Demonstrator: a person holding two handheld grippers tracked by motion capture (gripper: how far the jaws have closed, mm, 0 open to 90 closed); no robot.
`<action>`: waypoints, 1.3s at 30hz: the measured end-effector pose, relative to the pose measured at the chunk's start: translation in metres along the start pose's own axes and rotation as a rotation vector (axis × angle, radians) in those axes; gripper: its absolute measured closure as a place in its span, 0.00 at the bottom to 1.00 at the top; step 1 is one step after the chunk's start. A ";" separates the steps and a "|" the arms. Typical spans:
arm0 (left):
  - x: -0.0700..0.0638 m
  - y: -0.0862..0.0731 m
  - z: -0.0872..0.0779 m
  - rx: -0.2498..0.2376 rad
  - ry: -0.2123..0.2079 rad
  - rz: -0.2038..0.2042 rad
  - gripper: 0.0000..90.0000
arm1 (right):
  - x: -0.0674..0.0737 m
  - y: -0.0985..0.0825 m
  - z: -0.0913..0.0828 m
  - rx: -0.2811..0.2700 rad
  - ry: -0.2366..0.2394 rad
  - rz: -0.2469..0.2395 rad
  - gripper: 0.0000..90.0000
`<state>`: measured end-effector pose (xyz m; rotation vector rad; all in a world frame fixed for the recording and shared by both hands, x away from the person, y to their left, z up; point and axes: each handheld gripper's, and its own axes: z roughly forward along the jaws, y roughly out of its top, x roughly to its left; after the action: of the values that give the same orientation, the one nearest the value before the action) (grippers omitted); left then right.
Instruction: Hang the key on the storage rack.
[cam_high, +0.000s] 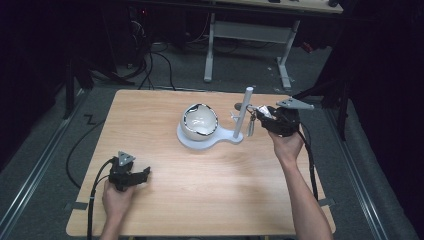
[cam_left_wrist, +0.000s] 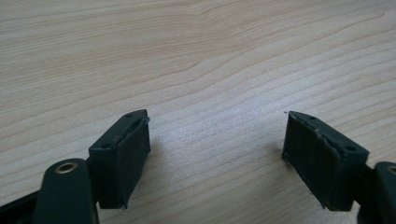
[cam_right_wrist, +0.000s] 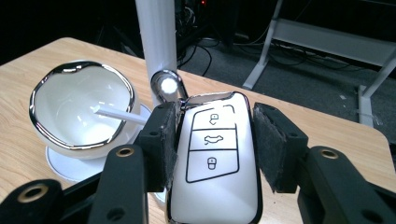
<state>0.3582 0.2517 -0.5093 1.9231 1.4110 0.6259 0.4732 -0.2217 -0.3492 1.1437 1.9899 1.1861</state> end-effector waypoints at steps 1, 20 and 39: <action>0.000 0.000 0.000 0.000 0.000 0.000 0.26 | 0.002 -0.001 0.001 0.004 -0.006 -0.007 0.57; 0.000 0.000 0.000 -0.002 -0.002 -0.007 0.26 | 0.015 -0.014 0.020 0.032 0.004 -0.030 0.57; 0.000 0.000 0.000 -0.002 -0.001 -0.003 0.26 | 0.017 -0.023 0.036 0.066 0.030 0.012 0.57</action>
<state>0.3585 0.2515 -0.5094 1.9194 1.4121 0.6250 0.4842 -0.1977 -0.3864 1.1786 2.0611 1.1582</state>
